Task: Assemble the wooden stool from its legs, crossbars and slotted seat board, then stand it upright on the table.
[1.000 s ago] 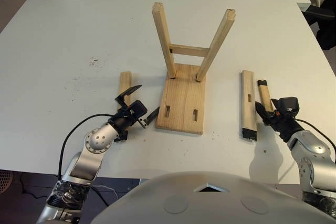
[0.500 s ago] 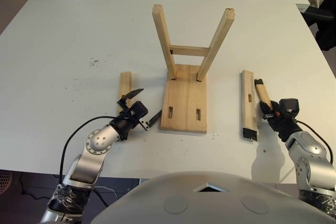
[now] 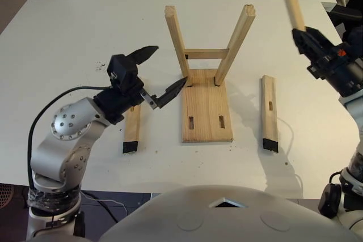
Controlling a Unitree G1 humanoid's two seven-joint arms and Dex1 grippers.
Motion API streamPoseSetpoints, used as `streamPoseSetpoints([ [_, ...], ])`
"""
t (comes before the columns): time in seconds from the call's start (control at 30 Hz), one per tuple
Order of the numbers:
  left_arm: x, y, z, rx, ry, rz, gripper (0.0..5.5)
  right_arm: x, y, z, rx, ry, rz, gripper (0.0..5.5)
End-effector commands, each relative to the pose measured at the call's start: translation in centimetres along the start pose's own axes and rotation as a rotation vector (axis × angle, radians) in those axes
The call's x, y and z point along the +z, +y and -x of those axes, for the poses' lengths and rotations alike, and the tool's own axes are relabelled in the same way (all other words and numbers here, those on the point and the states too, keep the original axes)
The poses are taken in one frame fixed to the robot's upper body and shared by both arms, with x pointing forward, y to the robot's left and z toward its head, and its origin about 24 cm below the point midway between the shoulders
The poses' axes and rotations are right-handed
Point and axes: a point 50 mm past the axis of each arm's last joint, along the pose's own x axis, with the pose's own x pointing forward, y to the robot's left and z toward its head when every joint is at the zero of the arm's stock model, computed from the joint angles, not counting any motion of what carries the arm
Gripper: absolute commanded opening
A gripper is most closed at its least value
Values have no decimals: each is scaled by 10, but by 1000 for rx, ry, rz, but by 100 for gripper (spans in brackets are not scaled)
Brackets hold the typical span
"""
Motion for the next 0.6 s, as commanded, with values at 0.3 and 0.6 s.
streamPoseSetpoints([
  [0.3,52,-19,-31,-408,-178,367,438,18,43,-35,674,87,-259,129],
  [0.6,48,-24,-40,-457,-112,395,438,2,59,-43,768,166,-264,129],
])
